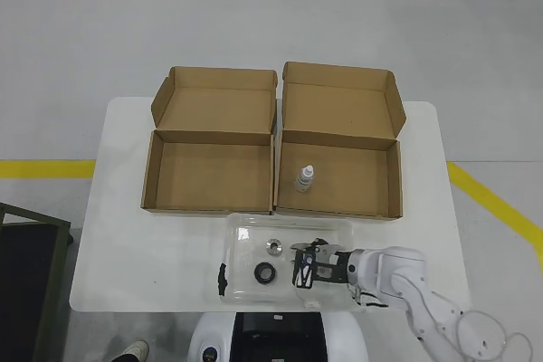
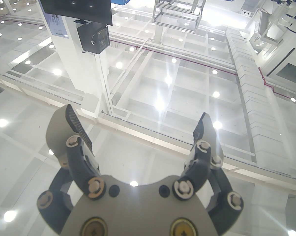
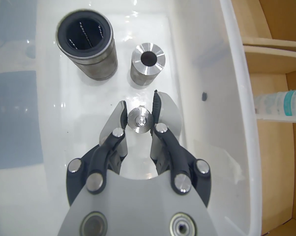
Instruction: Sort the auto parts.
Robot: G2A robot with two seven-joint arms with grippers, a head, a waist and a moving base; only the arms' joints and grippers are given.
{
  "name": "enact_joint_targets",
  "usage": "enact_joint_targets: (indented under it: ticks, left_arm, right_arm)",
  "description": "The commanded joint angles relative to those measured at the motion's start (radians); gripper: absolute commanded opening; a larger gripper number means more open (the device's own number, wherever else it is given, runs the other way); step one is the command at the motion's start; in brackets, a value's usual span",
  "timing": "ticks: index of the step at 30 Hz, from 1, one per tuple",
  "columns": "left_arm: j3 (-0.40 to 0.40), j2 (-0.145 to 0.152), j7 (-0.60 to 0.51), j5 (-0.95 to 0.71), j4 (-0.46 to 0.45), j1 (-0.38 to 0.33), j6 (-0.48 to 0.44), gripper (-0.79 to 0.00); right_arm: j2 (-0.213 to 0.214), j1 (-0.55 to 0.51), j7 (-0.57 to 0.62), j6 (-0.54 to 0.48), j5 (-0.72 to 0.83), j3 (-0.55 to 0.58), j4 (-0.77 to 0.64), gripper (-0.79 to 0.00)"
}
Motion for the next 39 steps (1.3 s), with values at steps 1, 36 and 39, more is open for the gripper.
enact_joint_targets:
  ticks: [1, 36, 39]
  left_arm:
    - [0.000, 0.000, 0.000, 0.000, 0.000, 0.000, 0.000, 0.000]
    - [0.000, 0.000, 0.000, 0.000, 0.000, 0.000, 0.000, 0.000]
    - [0.000, 0.000, 0.000, 0.000, 0.000, 0.000, 0.000, 0.000]
  right_arm:
    - [0.003, -0.012, -0.002, -0.001, 0.032, 0.017, -0.026, -0.785]
    - [-0.008, -0.104, -0.237, 0.407, 1.008, 0.283, -0.124, -0.785]
    - [-0.005, -0.114, -0.215, 0.409, 1.029, 0.312, -0.133, -0.785]
